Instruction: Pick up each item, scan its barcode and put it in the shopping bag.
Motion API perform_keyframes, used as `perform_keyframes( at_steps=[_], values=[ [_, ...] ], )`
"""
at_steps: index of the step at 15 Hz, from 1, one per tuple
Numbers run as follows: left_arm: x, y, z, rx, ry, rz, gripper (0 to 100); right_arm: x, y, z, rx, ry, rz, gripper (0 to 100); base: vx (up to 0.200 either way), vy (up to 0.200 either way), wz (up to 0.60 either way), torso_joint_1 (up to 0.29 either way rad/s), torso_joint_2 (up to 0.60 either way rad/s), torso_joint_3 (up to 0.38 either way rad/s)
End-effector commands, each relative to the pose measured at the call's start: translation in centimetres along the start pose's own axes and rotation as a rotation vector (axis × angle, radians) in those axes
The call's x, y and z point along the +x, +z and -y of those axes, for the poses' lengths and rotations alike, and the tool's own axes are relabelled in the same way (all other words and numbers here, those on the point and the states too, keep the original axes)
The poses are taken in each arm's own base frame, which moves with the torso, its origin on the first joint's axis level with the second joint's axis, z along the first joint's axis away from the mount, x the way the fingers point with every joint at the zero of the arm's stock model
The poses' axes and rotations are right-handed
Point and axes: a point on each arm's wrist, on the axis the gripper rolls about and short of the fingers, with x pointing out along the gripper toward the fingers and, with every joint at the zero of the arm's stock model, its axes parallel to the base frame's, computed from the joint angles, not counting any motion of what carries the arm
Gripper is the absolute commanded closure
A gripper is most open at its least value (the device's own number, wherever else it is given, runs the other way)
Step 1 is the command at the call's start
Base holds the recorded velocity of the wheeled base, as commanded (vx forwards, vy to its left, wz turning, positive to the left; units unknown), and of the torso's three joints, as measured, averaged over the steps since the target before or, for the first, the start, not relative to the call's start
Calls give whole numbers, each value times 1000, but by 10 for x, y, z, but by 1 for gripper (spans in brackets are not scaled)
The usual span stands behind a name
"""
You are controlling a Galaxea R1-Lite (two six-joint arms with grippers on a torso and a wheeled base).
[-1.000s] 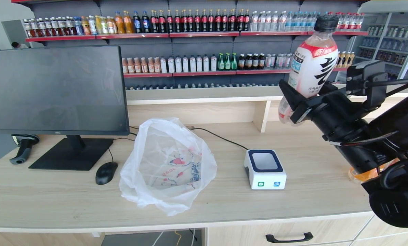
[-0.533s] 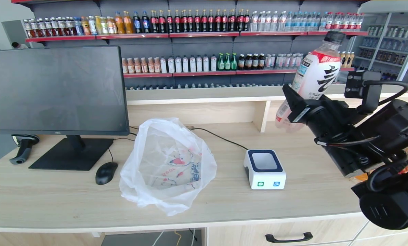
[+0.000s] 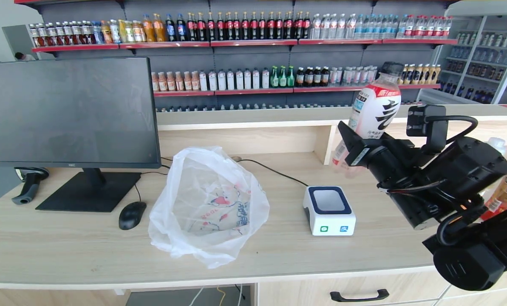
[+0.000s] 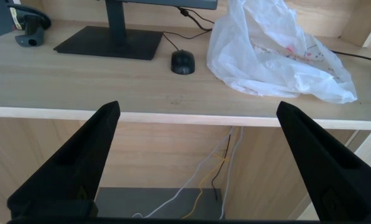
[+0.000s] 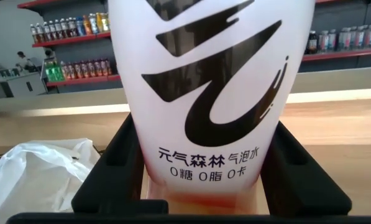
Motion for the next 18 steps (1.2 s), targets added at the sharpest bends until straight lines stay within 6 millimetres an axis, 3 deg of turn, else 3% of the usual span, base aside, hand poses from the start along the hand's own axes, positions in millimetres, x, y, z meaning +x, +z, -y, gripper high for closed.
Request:
perform_keyframes(
  at_steps=[1, 8, 18],
  values=[
    [0, 0, 0, 0, 0, 1, 0, 0, -4, -2, 0, 5, -12, 100, -200, 0, 0, 2, 2, 2],
    [0, 0, 0, 3, 2, 1, 0, 0, -9, -6, 3, 18, -25, 100, -29, 0, 0, 0, 0, 0],
    [0, 0, 0, 0, 0, 1, 0, 0, -5, -6, 8, 18, -12, 100, 0, 200, 0, 5, 5, 1]
  ],
)
